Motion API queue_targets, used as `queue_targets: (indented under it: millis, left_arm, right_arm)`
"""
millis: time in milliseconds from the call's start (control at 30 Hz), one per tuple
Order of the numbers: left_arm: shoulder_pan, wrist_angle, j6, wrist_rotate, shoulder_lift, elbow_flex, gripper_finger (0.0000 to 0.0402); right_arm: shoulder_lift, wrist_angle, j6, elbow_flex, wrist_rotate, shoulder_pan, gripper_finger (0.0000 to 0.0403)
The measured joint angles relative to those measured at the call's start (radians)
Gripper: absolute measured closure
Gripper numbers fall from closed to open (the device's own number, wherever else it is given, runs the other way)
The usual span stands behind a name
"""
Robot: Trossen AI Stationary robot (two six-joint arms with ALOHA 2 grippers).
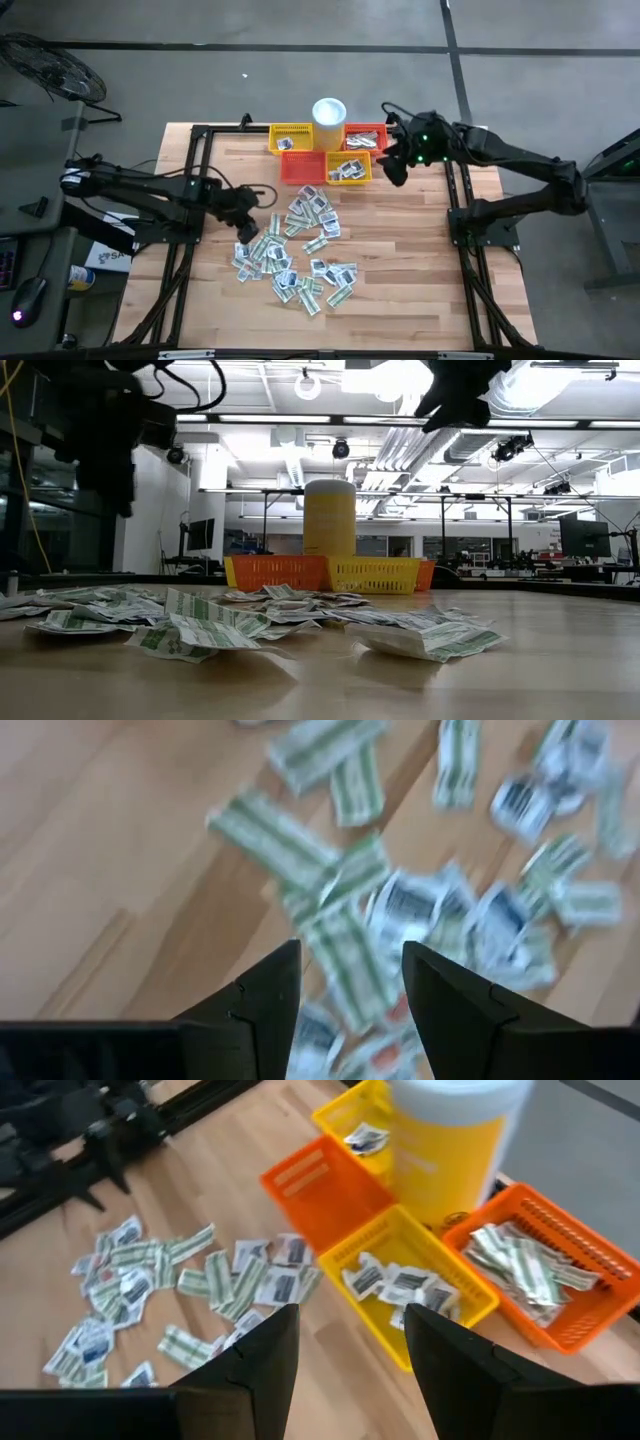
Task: Pick & Place First Aid Supplies
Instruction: Put the black towelette pack into the bottom yellow basket
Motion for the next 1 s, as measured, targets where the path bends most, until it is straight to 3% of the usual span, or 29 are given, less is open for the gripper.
queue_targets:
  millis: [367,1000]
  left_arm:
    - [-0.061,-0.110,0.038,0.012,0.025,0.000,0.0227]
    - [-0.060,-0.106,0.267,0.072,0.238,0.000,0.0227]
  right_arm:
    - [0.000,0.001,0.041,0.000,0.027,0.125,0.0226]
    - [0.000,0.001,0.042,0.000,0.029,0.202,0.0226]
